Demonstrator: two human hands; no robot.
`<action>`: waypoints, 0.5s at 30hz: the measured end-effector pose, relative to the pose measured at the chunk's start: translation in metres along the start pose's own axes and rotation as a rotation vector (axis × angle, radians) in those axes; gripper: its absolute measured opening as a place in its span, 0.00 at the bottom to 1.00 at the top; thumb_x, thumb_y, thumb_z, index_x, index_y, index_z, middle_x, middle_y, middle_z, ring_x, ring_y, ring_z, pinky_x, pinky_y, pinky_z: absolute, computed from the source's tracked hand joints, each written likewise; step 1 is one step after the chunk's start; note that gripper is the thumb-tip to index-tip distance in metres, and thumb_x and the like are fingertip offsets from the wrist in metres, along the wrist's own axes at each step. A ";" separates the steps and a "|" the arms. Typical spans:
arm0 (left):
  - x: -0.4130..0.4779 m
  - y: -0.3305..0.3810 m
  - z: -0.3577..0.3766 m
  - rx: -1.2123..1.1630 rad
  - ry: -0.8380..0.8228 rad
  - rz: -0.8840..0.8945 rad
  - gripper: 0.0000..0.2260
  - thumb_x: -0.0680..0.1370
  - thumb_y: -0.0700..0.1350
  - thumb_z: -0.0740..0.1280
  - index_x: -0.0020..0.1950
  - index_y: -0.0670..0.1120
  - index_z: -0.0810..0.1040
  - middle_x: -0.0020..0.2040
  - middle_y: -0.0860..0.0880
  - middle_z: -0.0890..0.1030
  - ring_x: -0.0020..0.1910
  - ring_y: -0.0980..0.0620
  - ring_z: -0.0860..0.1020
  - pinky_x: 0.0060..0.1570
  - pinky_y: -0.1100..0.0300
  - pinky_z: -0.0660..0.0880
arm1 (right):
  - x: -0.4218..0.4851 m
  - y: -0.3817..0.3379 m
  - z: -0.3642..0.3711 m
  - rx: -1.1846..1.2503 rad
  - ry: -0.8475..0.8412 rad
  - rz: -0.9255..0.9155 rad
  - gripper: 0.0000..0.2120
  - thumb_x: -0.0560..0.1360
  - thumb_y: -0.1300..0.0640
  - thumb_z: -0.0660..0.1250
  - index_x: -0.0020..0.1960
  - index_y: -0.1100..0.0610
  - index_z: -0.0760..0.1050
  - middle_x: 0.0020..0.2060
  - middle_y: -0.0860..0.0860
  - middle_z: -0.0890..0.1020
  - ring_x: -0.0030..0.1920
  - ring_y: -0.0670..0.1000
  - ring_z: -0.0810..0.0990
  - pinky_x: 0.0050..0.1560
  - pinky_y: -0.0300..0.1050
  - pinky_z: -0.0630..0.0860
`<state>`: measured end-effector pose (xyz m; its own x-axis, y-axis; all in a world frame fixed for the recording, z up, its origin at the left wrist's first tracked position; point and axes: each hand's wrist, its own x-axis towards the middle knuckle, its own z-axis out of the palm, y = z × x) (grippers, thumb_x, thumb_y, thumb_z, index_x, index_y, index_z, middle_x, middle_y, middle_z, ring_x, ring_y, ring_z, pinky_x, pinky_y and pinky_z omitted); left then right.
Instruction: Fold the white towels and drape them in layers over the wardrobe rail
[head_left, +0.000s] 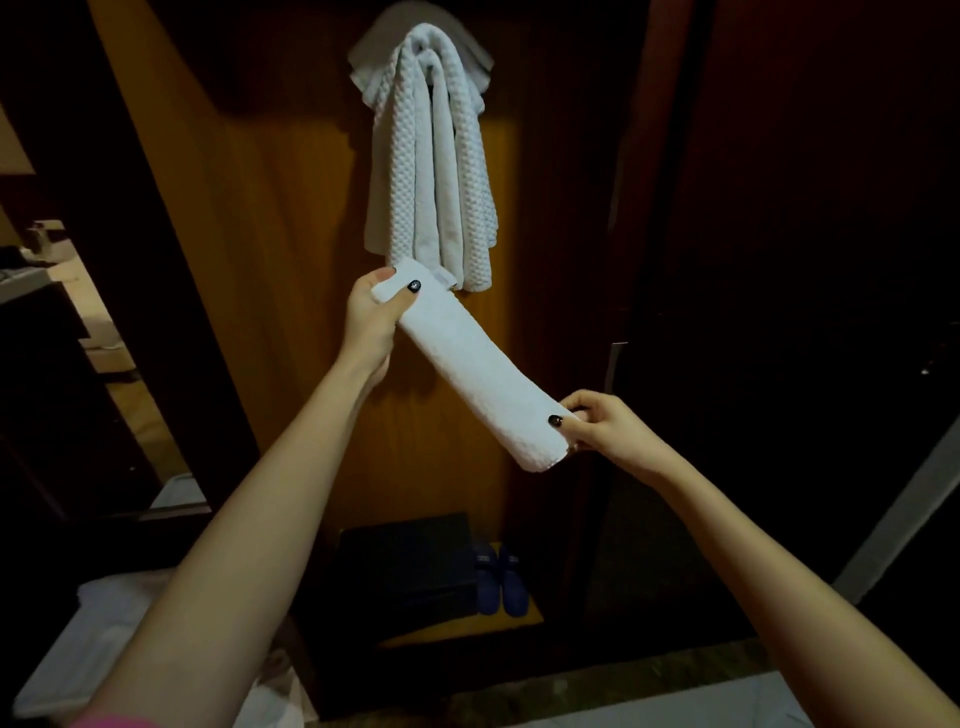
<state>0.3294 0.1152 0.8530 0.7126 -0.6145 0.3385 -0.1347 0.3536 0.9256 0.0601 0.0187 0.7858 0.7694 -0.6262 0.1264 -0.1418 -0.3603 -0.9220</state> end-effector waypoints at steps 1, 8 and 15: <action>-0.001 0.005 0.001 -0.034 -0.019 -0.001 0.16 0.78 0.34 0.66 0.65 0.38 0.68 0.54 0.46 0.78 0.51 0.55 0.78 0.53 0.62 0.76 | 0.000 0.000 0.001 -0.036 -0.005 -0.017 0.04 0.78 0.61 0.67 0.47 0.62 0.76 0.34 0.52 0.79 0.35 0.46 0.77 0.42 0.41 0.74; 0.000 0.022 -0.007 -0.261 -0.103 -0.062 0.11 0.78 0.36 0.66 0.60 0.41 0.72 0.53 0.45 0.80 0.50 0.54 0.80 0.49 0.63 0.78 | 0.009 -0.002 0.019 0.323 -0.200 0.104 0.09 0.80 0.62 0.62 0.41 0.61 0.73 0.35 0.48 0.76 0.38 0.45 0.74 0.44 0.39 0.72; 0.001 0.030 -0.024 -0.340 -0.072 -0.040 0.06 0.78 0.35 0.65 0.54 0.43 0.75 0.53 0.45 0.80 0.51 0.53 0.79 0.53 0.61 0.76 | 0.021 -0.005 0.035 0.477 -0.366 0.149 0.14 0.71 0.52 0.70 0.48 0.61 0.74 0.40 0.51 0.76 0.43 0.49 0.73 0.46 0.45 0.67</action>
<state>0.3425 0.1421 0.8773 0.6604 -0.6769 0.3251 0.1382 0.5351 0.8334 0.0982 0.0317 0.7801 0.9384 -0.3380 -0.0724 -0.0353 0.1147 -0.9928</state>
